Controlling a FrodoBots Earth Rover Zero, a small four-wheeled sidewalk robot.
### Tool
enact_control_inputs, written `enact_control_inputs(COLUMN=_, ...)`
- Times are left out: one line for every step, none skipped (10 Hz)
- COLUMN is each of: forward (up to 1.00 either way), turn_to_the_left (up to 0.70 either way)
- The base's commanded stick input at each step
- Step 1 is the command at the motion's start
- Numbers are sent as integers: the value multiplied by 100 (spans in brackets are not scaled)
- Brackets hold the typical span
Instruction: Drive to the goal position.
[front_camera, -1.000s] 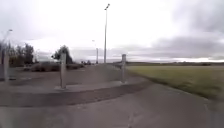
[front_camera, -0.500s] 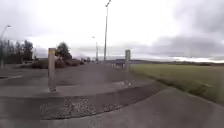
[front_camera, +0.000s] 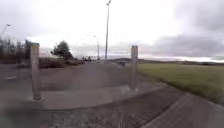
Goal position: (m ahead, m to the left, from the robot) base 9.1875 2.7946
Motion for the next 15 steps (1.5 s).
enact_control_inputs(forward=100, turn_to_the_left=0)
enact_control_inputs(forward=100, turn_to_the_left=0)
enact_control_inputs(forward=100, turn_to_the_left=0)
enact_control_inputs(forward=100, turn_to_the_left=0)
enact_control_inputs(forward=100, turn_to_the_left=0)
enact_control_inputs(forward=100, turn_to_the_left=0)
enact_control_inputs(forward=100, turn_to_the_left=17)
enact_control_inputs(forward=100, turn_to_the_left=33)
enact_control_inputs(forward=100, turn_to_the_left=29)
enact_control_inputs(forward=100, turn_to_the_left=11)
enact_control_inputs(forward=100, turn_to_the_left=0)
enact_control_inputs(forward=100, turn_to_the_left=0)
enact_control_inputs(forward=100, turn_to_the_left=0)
enact_control_inputs(forward=100, turn_to_the_left=0)
enact_control_inputs(forward=100, turn_to_the_left=0)
